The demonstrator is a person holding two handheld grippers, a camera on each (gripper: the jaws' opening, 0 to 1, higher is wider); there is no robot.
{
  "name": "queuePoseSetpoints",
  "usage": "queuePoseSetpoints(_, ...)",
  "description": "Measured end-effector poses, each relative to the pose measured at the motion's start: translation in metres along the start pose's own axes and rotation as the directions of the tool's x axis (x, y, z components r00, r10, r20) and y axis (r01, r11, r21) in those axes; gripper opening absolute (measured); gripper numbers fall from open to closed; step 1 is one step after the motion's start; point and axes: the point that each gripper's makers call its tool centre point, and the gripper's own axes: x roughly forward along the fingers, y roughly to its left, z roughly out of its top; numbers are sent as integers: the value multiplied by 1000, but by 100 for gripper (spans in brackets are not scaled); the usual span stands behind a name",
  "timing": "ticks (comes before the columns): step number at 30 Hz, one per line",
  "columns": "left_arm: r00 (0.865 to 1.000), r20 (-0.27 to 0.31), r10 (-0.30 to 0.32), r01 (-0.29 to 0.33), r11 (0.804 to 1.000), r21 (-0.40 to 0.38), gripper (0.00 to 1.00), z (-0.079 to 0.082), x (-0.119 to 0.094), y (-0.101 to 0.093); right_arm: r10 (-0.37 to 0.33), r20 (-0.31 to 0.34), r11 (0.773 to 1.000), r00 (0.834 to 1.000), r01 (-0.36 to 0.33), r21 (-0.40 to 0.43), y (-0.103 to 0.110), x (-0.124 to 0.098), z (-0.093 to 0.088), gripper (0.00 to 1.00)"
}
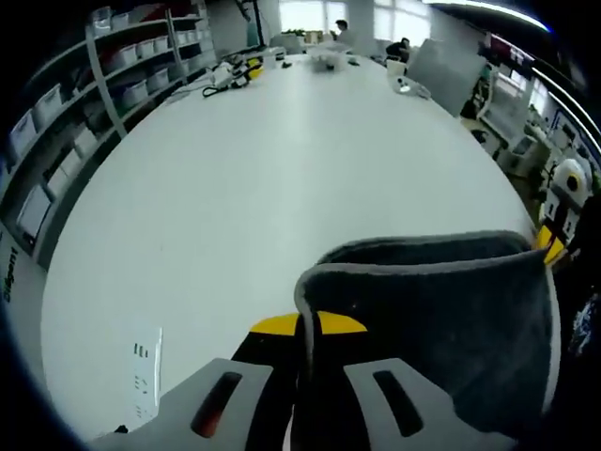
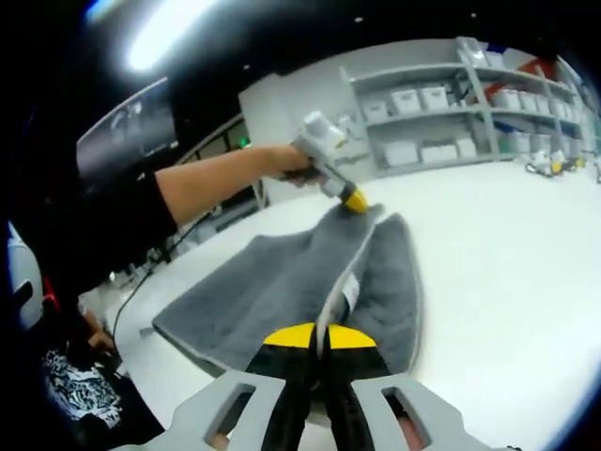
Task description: Open the folded towel by lifting each exposed corner and separating the folded layers until the towel lies flat within the target outline without major curled edges
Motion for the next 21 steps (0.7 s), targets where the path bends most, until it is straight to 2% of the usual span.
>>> queuePoseSetpoints(3,1000,0,14,-14,1000,-8,4,-2,-7,-2,9,7,1000,1000,-9,-8,4,-1,6,0)
queuePoseSetpoints(6,999,36,37,-37,999,-19,4,2,-16,2,20,14,1000,1000,-19,-24,11,0,11,0)
queuePoseSetpoints(9,996,66,55,-53,998,-19,4,8,-30,14,37,16,997,999,-36,-63,22,2,16,0)
queuePoseSetpoints(12,995,75,74,-73,997,-13,4,4,-39,22,60,12,994,998,-59,-97,36,7,21,0)
queuePoseSetpoints(18,990,96,105,-105,994,1,4,-5,-59,21,125,5,977,992,-122,-175,72,19,32,0)
queuePoseSetpoints(21,984,134,118,-120,993,6,3,-6,-77,27,158,-1,969,987,-155,-191,88,25,35,0)
